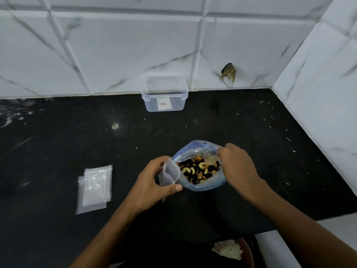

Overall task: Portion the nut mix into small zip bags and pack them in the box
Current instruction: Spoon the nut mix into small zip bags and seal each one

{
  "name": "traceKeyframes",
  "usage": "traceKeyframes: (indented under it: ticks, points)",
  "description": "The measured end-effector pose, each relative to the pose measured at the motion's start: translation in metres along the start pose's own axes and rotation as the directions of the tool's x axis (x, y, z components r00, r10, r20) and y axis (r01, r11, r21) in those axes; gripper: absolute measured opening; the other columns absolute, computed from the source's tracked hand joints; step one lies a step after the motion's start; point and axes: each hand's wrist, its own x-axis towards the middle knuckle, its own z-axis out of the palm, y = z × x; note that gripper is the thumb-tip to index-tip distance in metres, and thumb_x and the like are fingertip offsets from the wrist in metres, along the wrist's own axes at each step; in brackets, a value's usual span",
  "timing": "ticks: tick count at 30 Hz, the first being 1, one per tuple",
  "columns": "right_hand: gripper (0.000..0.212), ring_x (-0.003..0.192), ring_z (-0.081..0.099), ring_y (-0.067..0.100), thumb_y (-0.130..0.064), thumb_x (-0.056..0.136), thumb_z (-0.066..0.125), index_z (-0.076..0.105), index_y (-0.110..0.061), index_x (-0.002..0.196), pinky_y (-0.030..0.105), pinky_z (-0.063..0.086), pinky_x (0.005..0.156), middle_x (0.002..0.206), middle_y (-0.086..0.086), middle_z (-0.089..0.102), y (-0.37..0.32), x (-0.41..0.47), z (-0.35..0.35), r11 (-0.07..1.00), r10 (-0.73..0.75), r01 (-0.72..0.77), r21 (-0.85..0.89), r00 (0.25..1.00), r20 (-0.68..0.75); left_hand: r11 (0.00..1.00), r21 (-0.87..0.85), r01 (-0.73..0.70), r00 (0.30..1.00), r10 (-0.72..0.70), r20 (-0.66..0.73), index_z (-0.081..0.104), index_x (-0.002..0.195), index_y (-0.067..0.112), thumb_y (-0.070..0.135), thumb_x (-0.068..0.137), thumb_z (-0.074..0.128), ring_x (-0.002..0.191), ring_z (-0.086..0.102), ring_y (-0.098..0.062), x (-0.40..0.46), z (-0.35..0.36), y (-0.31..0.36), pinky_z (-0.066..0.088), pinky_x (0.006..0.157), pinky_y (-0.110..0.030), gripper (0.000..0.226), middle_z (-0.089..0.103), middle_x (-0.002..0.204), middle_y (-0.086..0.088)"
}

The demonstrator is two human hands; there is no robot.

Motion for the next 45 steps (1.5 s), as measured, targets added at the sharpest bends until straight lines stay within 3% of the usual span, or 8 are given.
traceKeyframes:
  ticks: [5, 16, 20, 27, 32, 35, 40, 45]
  points:
    - [0.019, 0.095, 0.062, 0.024, -0.011, 0.091, 0.056, 0.063, -0.008, 0.108, 0.033, 0.051, 0.082, 0.107, 0.010, 0.063, -0.004, 0.010, 0.014, 0.988, 0.069, -0.078, 0.133, 0.995, 0.068, 0.998, -0.056, 0.009, 0.999, -0.007, 0.037, 0.047, 0.124, 0.046, 0.054, 0.059, 0.078, 0.118, 0.055, 0.001, 0.005, 0.013, 0.000, 0.054, 0.092, -0.028, 0.073, 0.050, 0.131, 0.018]
    - [0.018, 0.084, 0.066, 0.009, -0.012, 0.094, 0.056, 0.073, -0.018, 0.098, 0.026, 0.053, 0.084, 0.096, -0.005, 0.069, -0.007, 0.024, 0.028, 0.861, 0.087, -0.126, 0.493, 0.991, 0.101, 0.997, -0.073, 0.025, 0.999, -0.022, 0.034, 0.049, 0.124, 0.042, 0.044, 0.066, 0.084, 0.117, 0.057, 0.002, 0.009, 0.015, 0.000, 0.055, 0.085, -0.020, 0.067, 0.053, 0.131, 0.013]
    - [0.013, 0.068, 0.064, 0.006, -0.011, 0.092, 0.058, 0.069, -0.017, 0.093, 0.017, 0.052, 0.056, 0.082, -0.005, 0.064, 0.005, 0.019, 0.014, 0.738, 0.115, -0.201, 0.644, 0.978, 0.174, 1.000, -0.006, 0.010, 1.000, -0.010, -0.026, 0.048, 0.120, 0.046, 0.030, 0.074, 0.083, 0.112, 0.053, 0.011, 0.010, 0.010, 0.005, 0.051, 0.078, -0.010, 0.060, 0.052, 0.128, 0.016]
    - [0.015, 0.067, 0.059, 0.012, -0.004, 0.090, 0.057, 0.071, -0.010, 0.093, 0.021, 0.049, 0.059, 0.089, 0.014, 0.068, 0.029, 0.008, -0.009, 0.451, 0.128, -0.363, 0.815, 0.930, 0.344, 0.988, 0.152, -0.006, 0.992, 0.024, -0.121, 0.047, 0.120, 0.046, 0.046, 0.068, 0.082, 0.110, 0.057, -0.001, 0.014, 0.007, 0.014, 0.054, 0.088, -0.027, 0.062, 0.056, 0.122, 0.017]
    - [0.016, 0.064, 0.058, 0.008, -0.006, 0.090, 0.058, 0.073, -0.010, 0.090, 0.021, 0.048, 0.058, 0.079, 0.005, 0.067, 0.033, -0.002, -0.044, 0.361, 0.057, -0.303, 0.882, 0.951, 0.304, 0.965, 0.261, 0.012, 0.990, 0.026, -0.141, 0.043, 0.125, 0.045, 0.054, 0.067, 0.080, 0.106, 0.054, 0.000, 0.019, 0.009, 0.019, 0.055, 0.089, -0.034, 0.069, 0.052, 0.121, 0.019]
    - [0.016, 0.058, 0.057, 0.004, -0.007, 0.090, 0.059, 0.073, -0.012, 0.090, 0.016, 0.046, 0.052, 0.074, 0.003, 0.067, 0.020, -0.005, -0.061, 0.448, 0.022, -0.186, 0.874, 0.980, 0.198, 0.956, 0.291, 0.018, 0.990, 0.023, -0.137, 0.042, 0.123, 0.046, 0.056, 0.068, 0.079, 0.105, 0.054, -0.001, 0.023, 0.011, 0.021, 0.055, 0.089, -0.036, 0.067, 0.052, 0.120, 0.020]
    - [0.014, 0.072, 0.062, 0.004, -0.019, 0.094, 0.057, 0.070, -0.023, 0.095, 0.017, 0.049, 0.064, 0.084, -0.009, 0.065, -0.024, -0.010, -0.065, 0.856, -0.101, 0.118, 0.503, 0.993, -0.062, 0.972, 0.235, 0.004, 0.990, 0.029, -0.137, 0.044, 0.118, 0.047, 0.058, 0.065, 0.077, 0.104, 0.058, 0.001, 0.025, 0.014, 0.019, 0.056, 0.087, -0.035, 0.063, 0.058, 0.117, 0.018]
    - [0.027, 0.103, 0.055, 0.015, -0.021, 0.092, 0.057, 0.057, -0.017, 0.119, 0.028, 0.045, 0.087, 0.118, 0.001, 0.051, -0.056, -0.024, -0.067, 0.908, -0.405, 0.407, 0.094, 0.913, -0.040, 0.995, 0.096, 0.022, 0.989, -0.008, -0.151, 0.046, 0.120, 0.042, 0.045, 0.072, 0.082, 0.098, 0.060, 0.011, 0.024, 0.014, 0.016, 0.054, 0.081, -0.020, 0.060, 0.063, 0.109, 0.019]
